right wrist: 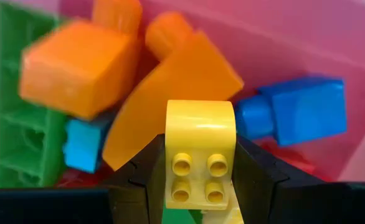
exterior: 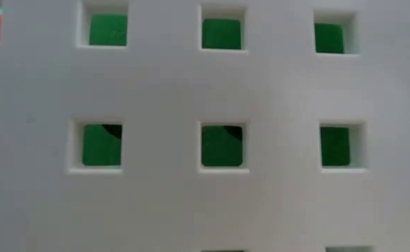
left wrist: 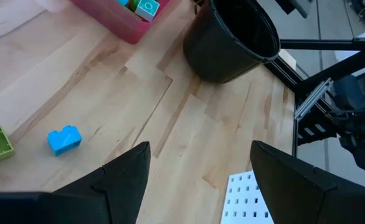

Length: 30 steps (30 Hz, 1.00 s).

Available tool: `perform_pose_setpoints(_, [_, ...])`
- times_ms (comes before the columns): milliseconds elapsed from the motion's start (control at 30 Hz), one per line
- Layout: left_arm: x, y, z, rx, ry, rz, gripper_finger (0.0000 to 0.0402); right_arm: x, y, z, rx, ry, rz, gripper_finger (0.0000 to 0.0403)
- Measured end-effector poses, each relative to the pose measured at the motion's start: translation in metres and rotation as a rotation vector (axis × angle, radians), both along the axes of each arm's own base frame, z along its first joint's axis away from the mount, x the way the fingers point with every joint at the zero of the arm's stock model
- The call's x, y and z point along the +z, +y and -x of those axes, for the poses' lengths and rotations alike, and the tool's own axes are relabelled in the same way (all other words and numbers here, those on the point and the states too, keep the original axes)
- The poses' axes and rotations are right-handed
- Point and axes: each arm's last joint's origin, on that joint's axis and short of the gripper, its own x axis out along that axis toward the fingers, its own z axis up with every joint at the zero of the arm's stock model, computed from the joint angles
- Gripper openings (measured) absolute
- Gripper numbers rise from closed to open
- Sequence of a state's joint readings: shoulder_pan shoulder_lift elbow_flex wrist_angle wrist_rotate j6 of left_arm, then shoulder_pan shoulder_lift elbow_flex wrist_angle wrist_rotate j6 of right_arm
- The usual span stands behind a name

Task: Pick & Place Toys
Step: Put the yellow game piece into the red bin

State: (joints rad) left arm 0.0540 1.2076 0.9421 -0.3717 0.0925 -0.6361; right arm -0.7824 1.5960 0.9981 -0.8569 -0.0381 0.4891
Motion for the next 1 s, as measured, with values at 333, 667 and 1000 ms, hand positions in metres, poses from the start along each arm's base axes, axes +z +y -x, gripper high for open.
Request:
perform_pose_setpoints(333, [0.000, 0.000, 0.000, 0.000, 0.001, 0.000, 0.0278, -0.004, 0.001, 0.001, 0.003, 0.010, 0.006, 0.0161])
perform_pose_setpoints(667, [0.000, 0.000, 0.000, -0.004, 0.002, -0.005, 0.0278, 0.010, -0.006, -0.006, 0.048, -0.026, 0.045, 0.0274])
perform_pose_setpoints(1000, [0.000, 0.000, 0.000, -0.004, 0.002, -0.005, 0.0278, 0.015, -0.007, -0.008, 0.055, -0.043, 0.034, 0.0360])
